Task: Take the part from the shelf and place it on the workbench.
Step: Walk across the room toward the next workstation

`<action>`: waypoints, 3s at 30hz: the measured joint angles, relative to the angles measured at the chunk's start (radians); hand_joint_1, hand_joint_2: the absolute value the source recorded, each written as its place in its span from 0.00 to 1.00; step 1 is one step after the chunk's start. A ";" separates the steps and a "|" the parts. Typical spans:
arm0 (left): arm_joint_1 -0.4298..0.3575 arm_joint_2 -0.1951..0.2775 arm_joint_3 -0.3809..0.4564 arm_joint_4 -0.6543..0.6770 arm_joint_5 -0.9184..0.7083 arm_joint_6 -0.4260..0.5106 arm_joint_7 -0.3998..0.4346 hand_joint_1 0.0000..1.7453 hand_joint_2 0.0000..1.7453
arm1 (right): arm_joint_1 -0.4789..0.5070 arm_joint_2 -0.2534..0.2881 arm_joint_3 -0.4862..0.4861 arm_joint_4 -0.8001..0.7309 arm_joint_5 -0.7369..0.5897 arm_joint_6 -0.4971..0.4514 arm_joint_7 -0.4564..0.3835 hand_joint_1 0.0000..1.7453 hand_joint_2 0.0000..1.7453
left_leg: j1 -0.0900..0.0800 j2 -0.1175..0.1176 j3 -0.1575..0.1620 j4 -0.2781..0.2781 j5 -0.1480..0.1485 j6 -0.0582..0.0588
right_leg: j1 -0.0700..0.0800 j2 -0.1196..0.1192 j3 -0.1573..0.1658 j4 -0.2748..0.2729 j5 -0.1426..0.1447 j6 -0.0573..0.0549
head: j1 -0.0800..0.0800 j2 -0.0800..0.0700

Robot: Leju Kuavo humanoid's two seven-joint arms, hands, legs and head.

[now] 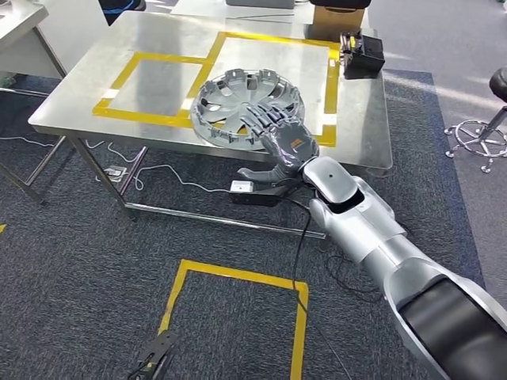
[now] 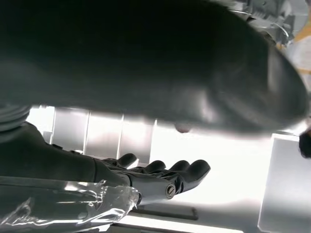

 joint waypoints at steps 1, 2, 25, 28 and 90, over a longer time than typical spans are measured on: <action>-0.001 -0.002 0.000 0.000 0.001 0.000 -0.001 0.00 0.00 | 0.006 -0.001 -0.010 0.000 -0.014 -0.016 -0.001 0.00 1.00 | 0.001 -0.003 0.033 -0.049 -0.004 0.004 | 0.002 0.000 -0.006 0.001 0.008 0.006 | 0.000 0.000; -0.001 -0.003 0.000 0.000 0.002 0.001 -0.003 0.00 0.00 | 0.015 -0.002 -0.023 0.000 -0.028 -0.036 -0.002 0.00 1.00 | 0.000 -0.005 0.050 -0.078 -0.011 0.012 | 0.003 0.000 -0.010 0.001 0.017 0.012 | -0.001 0.000; 0.045 0.001 0.027 0.000 0.056 0.041 -0.046 0.00 0.00 | 0.429 -0.010 -0.615 0.232 -0.642 -0.125 -0.183 0.00 0.00 | -0.010 -0.004 -0.151 0.077 -0.025 0.019 | 0.013 -0.014 0.118 -0.017 -0.089 -0.025 | 0.006 0.000; 0.061 0.003 0.039 0.000 0.067 0.050 -0.051 0.00 0.00 | 0.555 0.006 -0.749 0.312 -0.737 -0.038 -0.144 0.00 0.00 | -0.008 -0.003 -0.158 0.170 -0.045 0.011 | 0.011 -0.018 0.096 -0.016 -0.076 -0.020 | 0.006 0.000; 0.079 0.011 0.095 0.000 0.062 0.061 -0.061 0.00 0.00 | 0.858 0.158 -1.102 0.513 -0.768 0.203 0.051 0.00 0.00 | -0.010 -0.080 0.011 -0.104 0.046 0.065 | 0.003 0.015 0.050 0.159 -0.161 0.023 | 0.011 0.000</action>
